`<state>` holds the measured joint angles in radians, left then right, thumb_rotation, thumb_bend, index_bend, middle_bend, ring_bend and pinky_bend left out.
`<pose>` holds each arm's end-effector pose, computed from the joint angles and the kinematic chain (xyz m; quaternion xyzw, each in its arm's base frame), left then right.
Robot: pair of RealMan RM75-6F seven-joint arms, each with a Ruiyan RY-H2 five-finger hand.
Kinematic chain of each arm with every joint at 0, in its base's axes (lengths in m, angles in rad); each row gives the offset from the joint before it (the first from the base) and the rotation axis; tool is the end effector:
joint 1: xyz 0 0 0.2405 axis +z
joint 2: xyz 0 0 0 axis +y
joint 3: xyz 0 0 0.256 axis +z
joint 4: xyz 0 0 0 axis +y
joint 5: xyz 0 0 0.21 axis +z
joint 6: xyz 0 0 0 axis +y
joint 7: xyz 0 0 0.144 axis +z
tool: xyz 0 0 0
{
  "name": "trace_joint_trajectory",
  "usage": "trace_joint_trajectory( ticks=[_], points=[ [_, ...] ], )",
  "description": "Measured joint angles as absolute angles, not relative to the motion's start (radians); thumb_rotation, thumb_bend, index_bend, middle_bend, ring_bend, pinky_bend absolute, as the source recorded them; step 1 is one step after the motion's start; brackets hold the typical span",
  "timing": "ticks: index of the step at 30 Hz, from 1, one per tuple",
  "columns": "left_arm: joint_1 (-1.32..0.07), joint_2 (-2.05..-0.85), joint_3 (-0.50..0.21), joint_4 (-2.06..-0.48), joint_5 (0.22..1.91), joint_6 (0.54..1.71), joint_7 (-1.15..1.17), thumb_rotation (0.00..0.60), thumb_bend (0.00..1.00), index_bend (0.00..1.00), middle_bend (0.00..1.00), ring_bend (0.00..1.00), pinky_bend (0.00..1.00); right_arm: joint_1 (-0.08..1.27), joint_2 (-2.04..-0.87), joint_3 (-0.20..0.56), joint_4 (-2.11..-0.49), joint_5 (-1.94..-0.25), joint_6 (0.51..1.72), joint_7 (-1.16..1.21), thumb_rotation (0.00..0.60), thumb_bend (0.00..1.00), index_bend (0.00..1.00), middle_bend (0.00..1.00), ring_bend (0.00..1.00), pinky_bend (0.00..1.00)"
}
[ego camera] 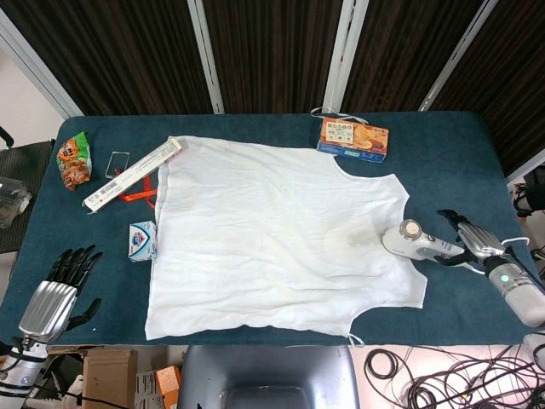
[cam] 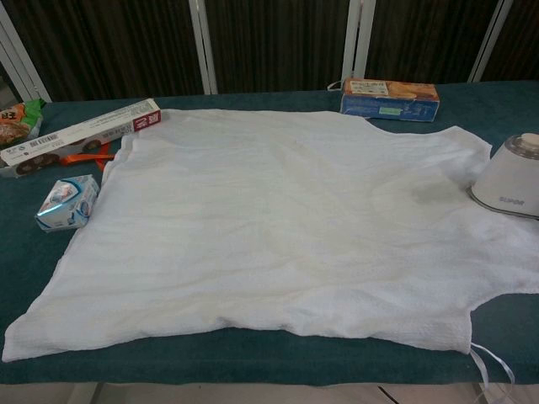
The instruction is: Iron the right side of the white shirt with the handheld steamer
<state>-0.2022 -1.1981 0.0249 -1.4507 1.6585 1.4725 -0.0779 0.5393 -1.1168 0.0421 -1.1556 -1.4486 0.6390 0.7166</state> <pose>-0.3003 0.2015 0.1271 -0.6779 -0.3402 -0.4143 0.5030 -0.3651 -0.3321 0.1541 0.6029 -0.5969 0.2595 0.4613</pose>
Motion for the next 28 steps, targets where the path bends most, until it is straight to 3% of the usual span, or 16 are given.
trace_joint_trajectory(
  ticks=[3,9,16,20,28],
  points=[
    [-0.201,-1.198,0.023,-1.450,1.658,1.476,-0.077,0.600,0.37,0.00,0.02,0.02,0.01,0.500,-1.092,0.046,-1.203,-1.450,0.745,0.652,0.600,0.17,0.00,0.00,0.00,0.21],
    [-0.200,-1.197,0.021,-1.451,1.658,1.481,-0.077,0.600,0.37,0.00,0.02,0.02,0.01,0.341,-1.070,0.047,-1.351,-1.458,1.131,0.295,0.600,0.17,0.00,0.00,0.00,0.06],
    [-0.195,-1.186,0.025,-1.465,1.666,1.488,-0.074,0.600,0.37,0.00,0.02,0.02,0.01,0.119,-1.088,0.020,-1.529,-1.507,1.548,-0.129,0.600,0.17,0.00,0.00,0.00,0.04],
    [-0.194,-1.181,0.028,-1.470,1.665,1.487,-0.074,0.600,0.36,0.00,0.02,0.02,0.01,0.059,-1.118,0.017,-1.557,-1.531,1.631,-0.175,0.600,0.17,0.00,0.00,0.00,0.02],
    [-0.192,-1.177,0.026,-1.480,1.655,1.481,-0.068,0.600,0.37,0.00,0.02,0.02,0.01,0.039,-1.147,0.022,-1.559,-1.538,1.634,-0.189,0.600,0.17,0.00,0.00,0.00,0.01]
  ],
)
